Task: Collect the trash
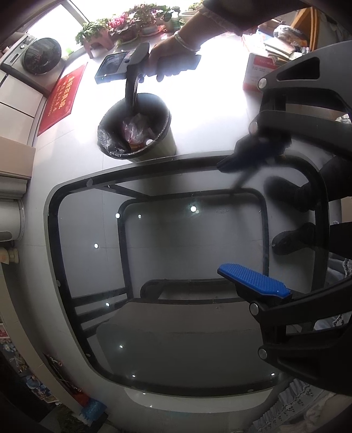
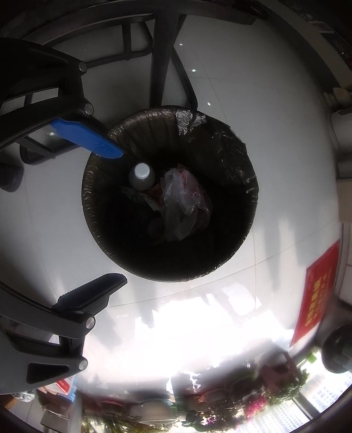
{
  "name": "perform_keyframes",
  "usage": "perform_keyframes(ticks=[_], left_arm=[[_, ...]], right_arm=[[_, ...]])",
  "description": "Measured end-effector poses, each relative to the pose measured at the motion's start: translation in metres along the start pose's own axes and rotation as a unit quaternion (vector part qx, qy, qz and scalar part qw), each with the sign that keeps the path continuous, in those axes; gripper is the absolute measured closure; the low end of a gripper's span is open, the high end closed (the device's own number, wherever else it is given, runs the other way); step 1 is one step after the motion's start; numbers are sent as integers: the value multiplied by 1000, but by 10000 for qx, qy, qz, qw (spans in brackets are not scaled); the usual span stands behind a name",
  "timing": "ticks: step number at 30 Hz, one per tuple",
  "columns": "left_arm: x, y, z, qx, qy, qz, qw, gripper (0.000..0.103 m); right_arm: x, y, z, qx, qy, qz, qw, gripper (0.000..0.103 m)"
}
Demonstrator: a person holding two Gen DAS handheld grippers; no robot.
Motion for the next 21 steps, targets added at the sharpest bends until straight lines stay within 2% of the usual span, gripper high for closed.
perform_keyframes(ticks=[2, 3, 8, 10, 11, 12, 13, 17, 21], left_arm=[[3, 2, -6, -93, 70, 11, 9999, 29], [4, 3, -9, -147, 97, 14, 9998, 24], [13, 9, -25, -301, 224, 50, 9993, 21], [18, 12, -32, -319, 246, 24, 9992, 14], [20, 13, -37, -360, 262, 20, 9990, 14], [22, 15, -41, -401, 254, 31, 9989, 14], [23, 18, -46, -426, 242, 44, 9988, 14], [29, 26, -69, -531, 164, 73, 9984, 14], [32, 34, -106, -822, -42, 104, 9966, 13]], right_arm=[[10, -6, -24, -194, 90, -155, 9997, 19], [14, -9, -38, -313, 85, -255, 9992, 19], [37, -23, -111, -924, -142, -761, 9927, 19], [41, -31, -140, -1110, -76, -821, 9904, 19], [46, -35, -154, -1180, -20, -833, 9895, 18], [48, -38, -167, -1258, 14, -820, 9887, 10], [49, -41, -182, -1375, 27, -773, 9875, 8], [54, -53, -244, -1749, 173, -623, 9825, 8], [55, -66, -323, -2421, 339, -547, 9681, 8]])
Point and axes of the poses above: each gripper's, at about its wrist camera, not at the fingertips, and z roughly the way its jaws point, x to its left, y to its top, the point moved 5 cm from there along z, roughly the way its jaws point, and after that the axes turned 2 degrees about -z, right-handed, at the moved point
